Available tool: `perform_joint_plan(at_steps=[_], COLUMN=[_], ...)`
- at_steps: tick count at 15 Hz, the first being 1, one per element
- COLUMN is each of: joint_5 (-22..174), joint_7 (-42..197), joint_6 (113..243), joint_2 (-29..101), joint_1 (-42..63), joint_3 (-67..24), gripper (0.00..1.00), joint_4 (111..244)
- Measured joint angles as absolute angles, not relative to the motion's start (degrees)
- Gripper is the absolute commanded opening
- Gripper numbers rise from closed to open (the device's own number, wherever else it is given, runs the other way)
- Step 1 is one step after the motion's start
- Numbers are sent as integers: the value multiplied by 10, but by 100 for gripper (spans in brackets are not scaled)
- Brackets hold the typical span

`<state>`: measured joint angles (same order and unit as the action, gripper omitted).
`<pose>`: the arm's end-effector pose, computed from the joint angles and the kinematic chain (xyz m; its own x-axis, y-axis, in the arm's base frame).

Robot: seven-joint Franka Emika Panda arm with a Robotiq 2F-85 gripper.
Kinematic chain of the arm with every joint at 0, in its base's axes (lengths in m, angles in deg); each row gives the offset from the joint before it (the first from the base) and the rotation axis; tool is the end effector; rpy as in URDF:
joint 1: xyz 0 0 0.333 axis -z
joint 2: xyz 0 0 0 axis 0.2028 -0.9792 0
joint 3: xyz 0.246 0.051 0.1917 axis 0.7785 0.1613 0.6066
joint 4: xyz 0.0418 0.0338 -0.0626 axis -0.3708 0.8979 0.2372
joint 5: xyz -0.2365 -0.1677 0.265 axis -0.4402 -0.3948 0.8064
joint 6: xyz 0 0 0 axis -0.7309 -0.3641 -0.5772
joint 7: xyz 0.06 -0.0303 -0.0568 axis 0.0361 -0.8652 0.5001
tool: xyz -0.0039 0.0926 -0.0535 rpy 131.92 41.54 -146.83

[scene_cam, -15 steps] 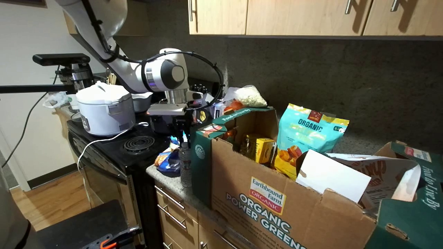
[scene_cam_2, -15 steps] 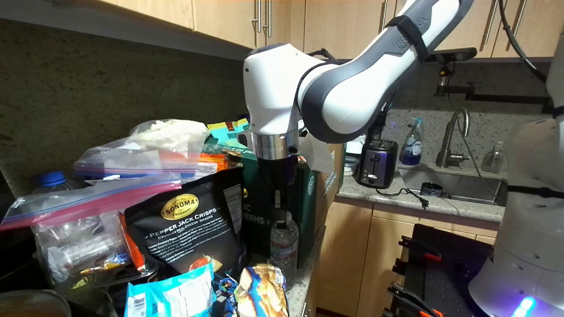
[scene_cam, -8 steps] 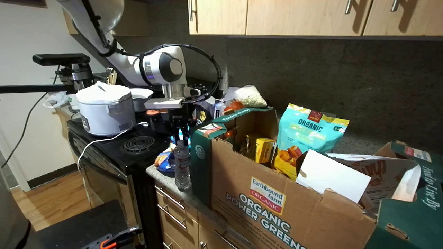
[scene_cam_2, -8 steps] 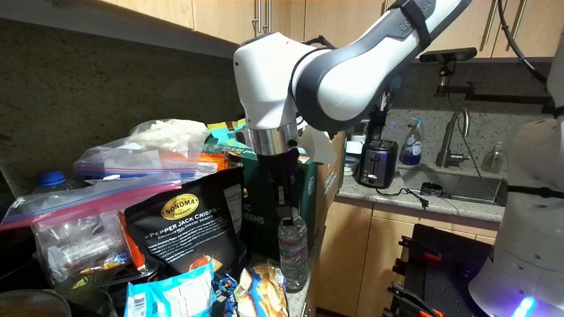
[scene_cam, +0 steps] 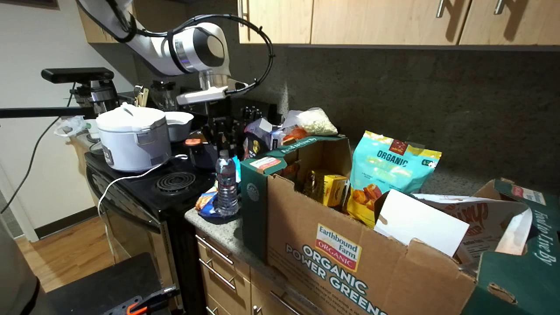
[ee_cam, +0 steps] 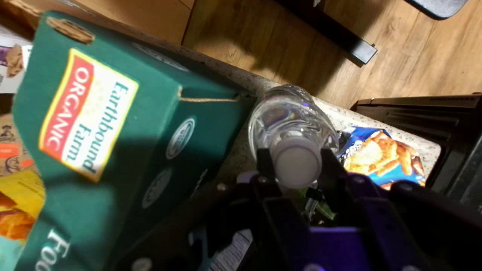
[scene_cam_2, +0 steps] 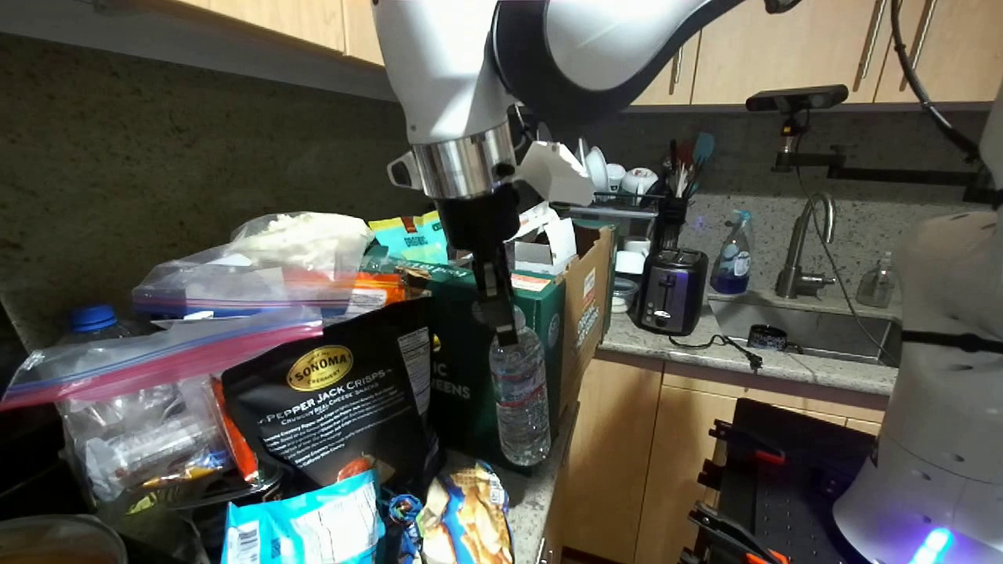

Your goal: Put the bottle of water, the black and dark blue snack packs, the top plastic and the remaining snack pack in the box respectively

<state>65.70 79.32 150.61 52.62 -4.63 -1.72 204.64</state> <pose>0.4524 0.2620 0.4109 0.8162 0.5398 -0.2061 0.5756 -0.7909 0.2078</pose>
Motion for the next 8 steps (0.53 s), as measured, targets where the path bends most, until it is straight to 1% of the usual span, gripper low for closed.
perform_joint_plan(at_steps=[4,8], joint_5=[656,656], joint_7=[793,819], joint_6=[1467,1464], joint_2=[567,623], joint_1=[-49,-48], joint_3=[-13,-15], gripper=[10,10], joint_4=[2021,2017])
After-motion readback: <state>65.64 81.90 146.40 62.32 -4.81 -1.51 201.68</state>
